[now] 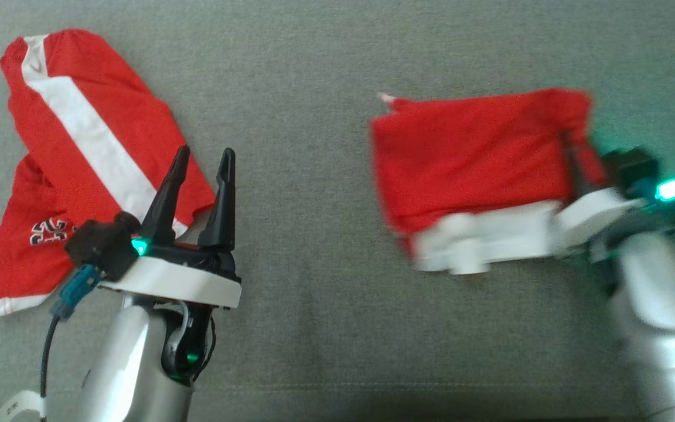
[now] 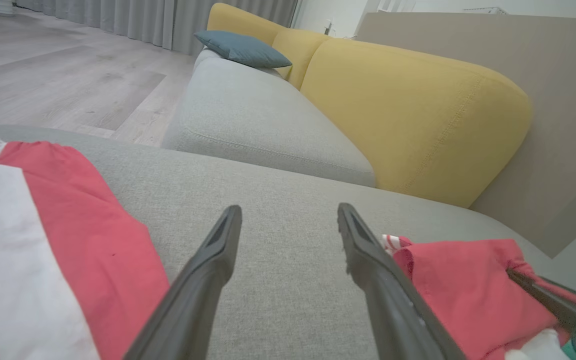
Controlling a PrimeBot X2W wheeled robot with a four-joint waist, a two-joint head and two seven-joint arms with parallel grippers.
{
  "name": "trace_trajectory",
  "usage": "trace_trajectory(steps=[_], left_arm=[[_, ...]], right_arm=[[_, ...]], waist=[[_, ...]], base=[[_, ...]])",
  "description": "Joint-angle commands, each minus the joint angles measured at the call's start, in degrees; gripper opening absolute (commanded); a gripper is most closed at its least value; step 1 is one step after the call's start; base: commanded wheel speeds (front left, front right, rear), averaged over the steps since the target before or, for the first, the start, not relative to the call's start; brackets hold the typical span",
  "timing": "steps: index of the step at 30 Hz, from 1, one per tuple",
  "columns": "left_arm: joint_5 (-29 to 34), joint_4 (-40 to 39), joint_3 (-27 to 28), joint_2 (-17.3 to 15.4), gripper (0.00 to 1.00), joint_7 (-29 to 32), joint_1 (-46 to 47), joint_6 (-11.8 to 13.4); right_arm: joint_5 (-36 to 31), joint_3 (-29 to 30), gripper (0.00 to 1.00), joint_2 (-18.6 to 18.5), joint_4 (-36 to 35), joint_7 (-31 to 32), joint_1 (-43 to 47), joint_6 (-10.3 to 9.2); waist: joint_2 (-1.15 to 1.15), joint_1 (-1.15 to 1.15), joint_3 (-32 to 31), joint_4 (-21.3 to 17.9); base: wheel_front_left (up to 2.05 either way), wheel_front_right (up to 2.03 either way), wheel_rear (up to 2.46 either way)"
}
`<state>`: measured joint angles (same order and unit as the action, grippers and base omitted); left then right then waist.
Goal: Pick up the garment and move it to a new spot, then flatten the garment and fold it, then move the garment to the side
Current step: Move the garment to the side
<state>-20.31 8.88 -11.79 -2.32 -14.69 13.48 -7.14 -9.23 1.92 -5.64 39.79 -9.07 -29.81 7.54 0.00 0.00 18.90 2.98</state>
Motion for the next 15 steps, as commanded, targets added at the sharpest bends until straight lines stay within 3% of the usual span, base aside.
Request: trace_trajectory(steps=[1,8,11,15], left_arm=[[0.0,-2.1,2.1,-0.6,1.0,-0.3,1.6,-0.4],[-0.9,-2.5,1.5,-0.6,1.0,-0.3,1.8,-0.4],[-1.1,-2.7,1.4,-0.6,1.0,-0.3,1.5,-0.4],[-1.2,-2.9,1.6,-0.6,1.0,-0.3,1.0,-0.4]], right_arm=[[-1.9,-0.9,0.0,-3.2,-2.4,-0.3,-2.5,-0.05],[-7.0,1.8,0.0,-16.5,-2.8,1.8,-5.8,-0.05],[-8.1,4.6,0.0,-19.3,-3.5,2.9,-6.4,-0.05],[-10.0,9.2,0.0,-20.5,-6.1,4.0,-6.1,-0.05]], waist=[[0.0,0.0,-0.4,-0.5],[0.0,0.0,-1.2,-0.3],[0.0,0.0,-1.2,0.2],[0.0,0.0,-1.0,0.9]], base=[[0.0,0.0,0.0],[0.0,0.0,0.0],[0.0,0.0,0.0],[0.0,0.0,0.0]])
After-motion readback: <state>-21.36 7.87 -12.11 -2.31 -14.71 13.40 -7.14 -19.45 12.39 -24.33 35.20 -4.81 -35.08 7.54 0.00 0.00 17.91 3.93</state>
